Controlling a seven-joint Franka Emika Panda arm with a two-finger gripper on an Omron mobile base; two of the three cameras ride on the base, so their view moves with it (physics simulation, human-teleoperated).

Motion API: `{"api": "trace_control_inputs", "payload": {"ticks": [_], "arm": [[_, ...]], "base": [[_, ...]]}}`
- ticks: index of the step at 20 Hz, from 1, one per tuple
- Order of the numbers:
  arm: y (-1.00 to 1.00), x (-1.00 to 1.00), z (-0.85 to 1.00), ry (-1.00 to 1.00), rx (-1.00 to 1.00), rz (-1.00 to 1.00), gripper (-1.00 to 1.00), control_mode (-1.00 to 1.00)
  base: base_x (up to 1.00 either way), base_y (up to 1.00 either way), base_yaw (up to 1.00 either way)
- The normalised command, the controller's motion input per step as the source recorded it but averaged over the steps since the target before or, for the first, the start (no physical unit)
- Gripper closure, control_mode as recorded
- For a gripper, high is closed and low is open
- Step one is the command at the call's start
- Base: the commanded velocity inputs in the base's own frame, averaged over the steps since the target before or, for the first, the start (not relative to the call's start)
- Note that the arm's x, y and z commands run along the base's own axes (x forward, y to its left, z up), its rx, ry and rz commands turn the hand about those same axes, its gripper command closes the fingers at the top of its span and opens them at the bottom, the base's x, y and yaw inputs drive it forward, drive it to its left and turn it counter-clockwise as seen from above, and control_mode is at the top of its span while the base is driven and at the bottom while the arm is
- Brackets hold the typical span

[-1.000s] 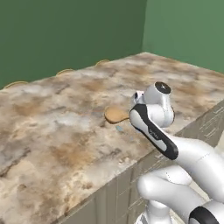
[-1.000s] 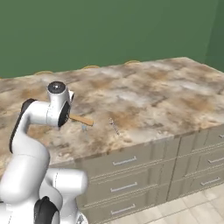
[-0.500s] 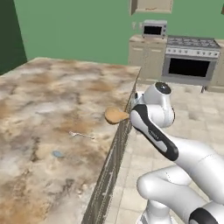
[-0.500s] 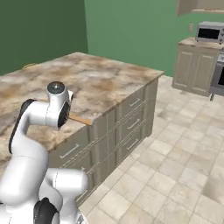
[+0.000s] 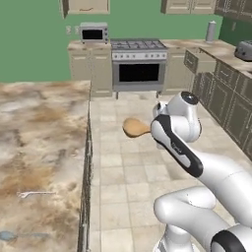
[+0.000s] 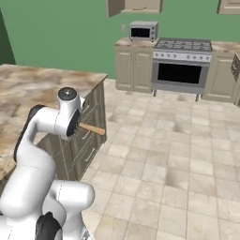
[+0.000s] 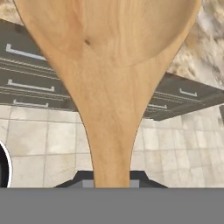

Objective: Organize the utensils by type. Pick up the wooden spoons from the counter and place them in the open cabinet. Then pick up the metallic utensils from the counter and place them in the open drawer.

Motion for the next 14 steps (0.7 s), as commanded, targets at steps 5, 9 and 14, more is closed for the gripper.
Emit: {"api": "trace_control_inputs", "payload": {"ticks": [5,9,14], "arm": [[0.0,0.0,0.0,0.0,0.0,0.0,1.0,1.0],[0.0,0.0,0.0,0.0,0.0,0.0,1.0,1.0],[0.0,0.0,0.0,0.0,0.0,0.0,1.0,1.0]], "base": [[0.98,0.0,-0.09],[1.0,0.0,0.0],[1.0,0.0,0.0]]}}
